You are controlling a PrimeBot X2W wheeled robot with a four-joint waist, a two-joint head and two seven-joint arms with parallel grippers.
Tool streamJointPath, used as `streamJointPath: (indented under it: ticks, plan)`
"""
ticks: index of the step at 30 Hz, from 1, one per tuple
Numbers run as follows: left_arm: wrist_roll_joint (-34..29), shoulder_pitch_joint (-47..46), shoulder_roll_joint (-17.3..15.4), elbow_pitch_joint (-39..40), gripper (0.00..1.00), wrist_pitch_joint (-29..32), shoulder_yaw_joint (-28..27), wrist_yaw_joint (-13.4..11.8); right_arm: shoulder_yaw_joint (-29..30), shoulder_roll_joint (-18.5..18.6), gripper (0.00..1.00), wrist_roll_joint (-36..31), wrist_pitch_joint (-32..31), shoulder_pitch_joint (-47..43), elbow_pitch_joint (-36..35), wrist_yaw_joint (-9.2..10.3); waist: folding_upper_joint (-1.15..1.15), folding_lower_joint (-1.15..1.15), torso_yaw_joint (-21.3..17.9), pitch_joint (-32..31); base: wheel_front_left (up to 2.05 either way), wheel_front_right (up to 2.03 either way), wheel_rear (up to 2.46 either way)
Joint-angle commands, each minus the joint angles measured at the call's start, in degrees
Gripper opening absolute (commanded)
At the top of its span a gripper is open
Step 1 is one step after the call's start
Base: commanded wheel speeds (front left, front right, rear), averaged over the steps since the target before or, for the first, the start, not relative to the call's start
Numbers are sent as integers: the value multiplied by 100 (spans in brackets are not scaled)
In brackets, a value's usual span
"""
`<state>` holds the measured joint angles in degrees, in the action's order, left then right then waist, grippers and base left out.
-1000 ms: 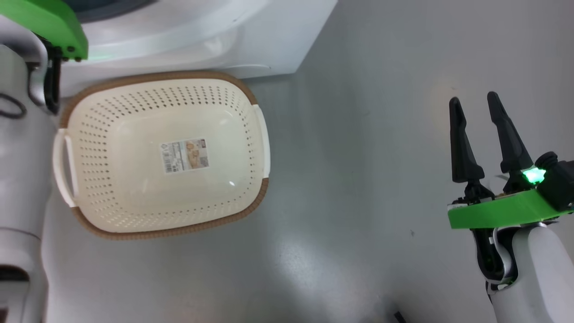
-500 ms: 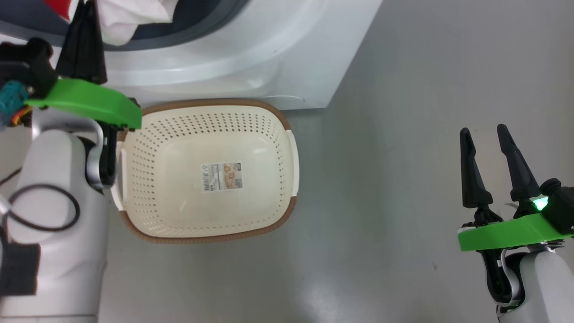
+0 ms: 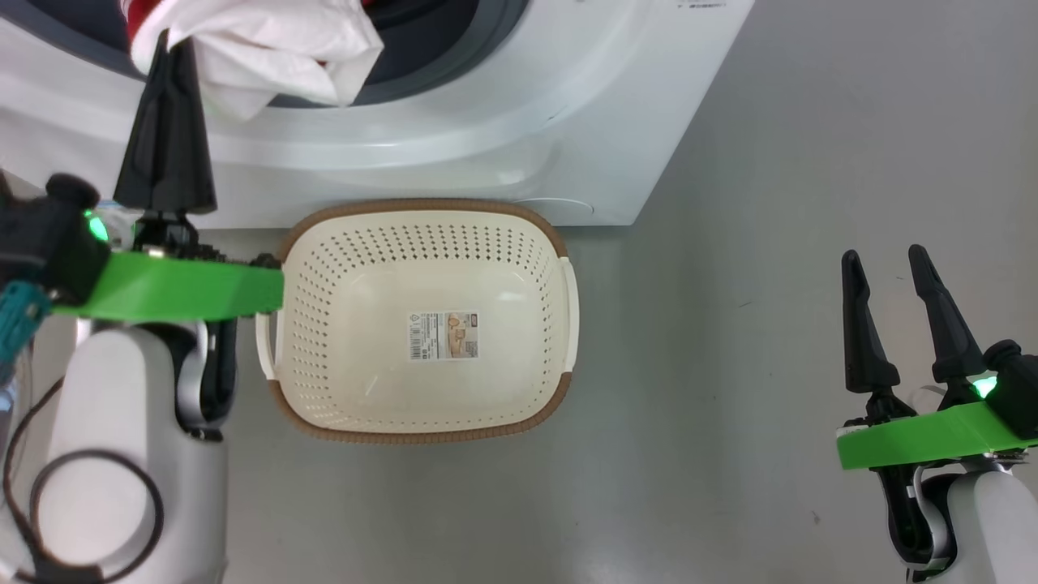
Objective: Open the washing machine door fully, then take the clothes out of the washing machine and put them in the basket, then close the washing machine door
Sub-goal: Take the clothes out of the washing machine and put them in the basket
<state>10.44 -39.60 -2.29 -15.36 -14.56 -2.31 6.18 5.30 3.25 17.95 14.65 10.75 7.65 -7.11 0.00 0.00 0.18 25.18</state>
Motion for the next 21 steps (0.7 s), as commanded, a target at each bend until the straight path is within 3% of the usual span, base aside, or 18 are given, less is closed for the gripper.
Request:
streamJointPath:
  ticks: [1, 12, 21]
  plan:
    - [-66, 199, -124, 429, 0, -43, -190, 64, -96, 54, 100, -55, 35, -79, -138, -37, 0, 0, 31, -25, 0, 0, 0]
    - [64, 914, -62, 1913, 0, -43, -69, 67, -87, 67, 100, -62, 35, -119, -156, -37, 0, 0, 64, -23, 0, 0, 0]
    - [216, 1342, -60, 3086, 0, -43, 339, -216, -77, 66, 100, -67, 35, -102, -192, -37, 0, 0, 52, 81, 0, 0, 0]
